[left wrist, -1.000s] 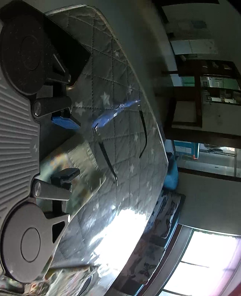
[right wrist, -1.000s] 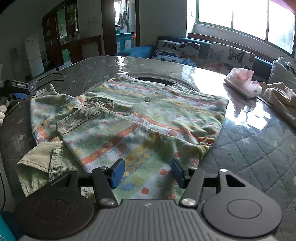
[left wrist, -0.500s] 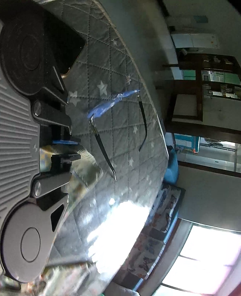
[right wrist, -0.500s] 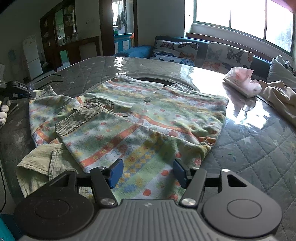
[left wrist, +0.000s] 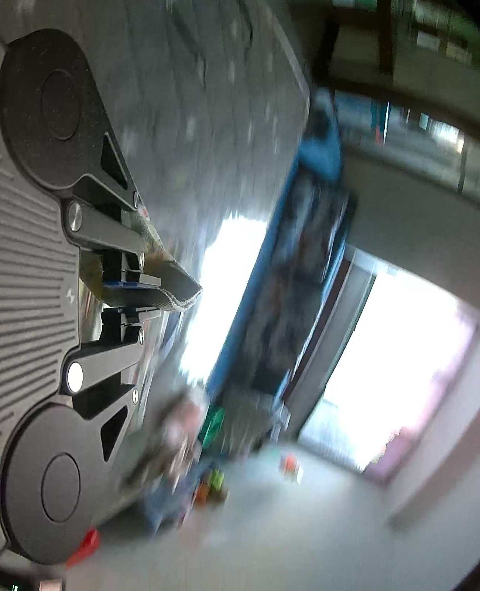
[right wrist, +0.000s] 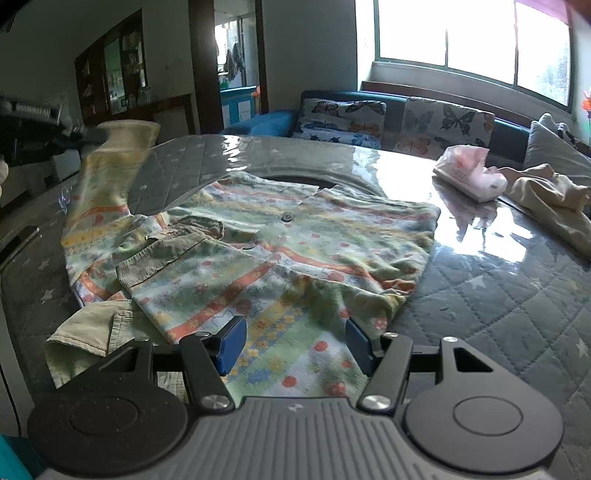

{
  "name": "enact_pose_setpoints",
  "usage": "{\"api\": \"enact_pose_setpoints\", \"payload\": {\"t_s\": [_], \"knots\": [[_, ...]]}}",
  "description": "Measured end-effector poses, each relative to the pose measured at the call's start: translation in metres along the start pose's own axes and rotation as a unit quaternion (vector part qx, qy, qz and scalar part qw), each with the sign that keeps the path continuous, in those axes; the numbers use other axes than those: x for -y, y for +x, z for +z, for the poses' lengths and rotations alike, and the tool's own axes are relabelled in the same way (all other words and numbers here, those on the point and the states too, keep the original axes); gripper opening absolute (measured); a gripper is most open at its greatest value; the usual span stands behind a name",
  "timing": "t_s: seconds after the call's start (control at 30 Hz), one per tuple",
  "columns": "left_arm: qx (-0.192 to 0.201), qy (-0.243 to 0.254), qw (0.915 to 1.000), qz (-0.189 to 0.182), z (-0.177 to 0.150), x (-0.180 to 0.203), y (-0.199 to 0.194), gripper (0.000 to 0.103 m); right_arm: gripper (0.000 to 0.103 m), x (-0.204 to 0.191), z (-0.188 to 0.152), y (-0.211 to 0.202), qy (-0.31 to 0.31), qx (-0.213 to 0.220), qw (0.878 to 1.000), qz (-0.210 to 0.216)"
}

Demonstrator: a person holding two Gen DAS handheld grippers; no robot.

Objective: Fold clothes

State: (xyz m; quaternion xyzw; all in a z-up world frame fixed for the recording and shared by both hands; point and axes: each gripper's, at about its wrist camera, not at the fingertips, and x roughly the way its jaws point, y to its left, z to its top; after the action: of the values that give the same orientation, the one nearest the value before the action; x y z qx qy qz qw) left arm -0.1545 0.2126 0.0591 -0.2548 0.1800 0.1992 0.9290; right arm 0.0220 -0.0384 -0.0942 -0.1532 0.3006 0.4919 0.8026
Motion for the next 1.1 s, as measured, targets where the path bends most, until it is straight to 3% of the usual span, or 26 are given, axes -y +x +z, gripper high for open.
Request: {"api": "enact_pose_setpoints", "payload": {"t_s": [0.17, 0.37, 0.53, 0.63, 0.7, 0.77, 0.9, 1.1], "knots": [[-0.045, 0.038, 0.9949, -0.082, -0.021, 0.055, 0.026, 0.01, 0.061, 0.01, -0.005, -0.016, 0.017, 0.013, 1.0, -0.012], [-0.115, 0.073, 0.9835, -0.12, -0.058, 0.081, 0.049, 0.01, 0.065, 0.021, -0.007, -0.028, 0.038, 0.021, 0.999, -0.028], [-0.156, 0.101, 0.9725, -0.141, -0.082, 0.088, 0.055, 0.013, 0.076, 0.028, -0.007, -0.029, 0.05, 0.017, 0.998, -0.032], [-0.162, 0.116, 0.9691, -0.145, -0.089, 0.086, 0.051, 0.02, 0.08, 0.029, -0.005, -0.027, 0.053, 0.014, 0.998, -0.029], [-0.164, 0.122, 0.9671, -0.152, -0.091, 0.084, 0.047, 0.034, 0.081, 0.027, -0.002, -0.026, 0.05, 0.016, 0.998, -0.032], [-0.162, 0.128, 0.9663, -0.154, -0.09, 0.08, 0.044, 0.042, 0.081, 0.026, 0.001, -0.026, 0.048, 0.019, 0.998, -0.033], [-0.148, 0.134, 0.9699, -0.14, -0.083, 0.067, 0.04, 0.042, 0.081, 0.023, 0.007, -0.024, 0.044, 0.025, 0.998, -0.037], [-0.128, 0.1, 0.9847, -0.063, -0.068, 0.019, 0.035, 0.04, 0.08, 0.011, 0.014, -0.014, 0.026, 0.024, 0.999, -0.019]]}}
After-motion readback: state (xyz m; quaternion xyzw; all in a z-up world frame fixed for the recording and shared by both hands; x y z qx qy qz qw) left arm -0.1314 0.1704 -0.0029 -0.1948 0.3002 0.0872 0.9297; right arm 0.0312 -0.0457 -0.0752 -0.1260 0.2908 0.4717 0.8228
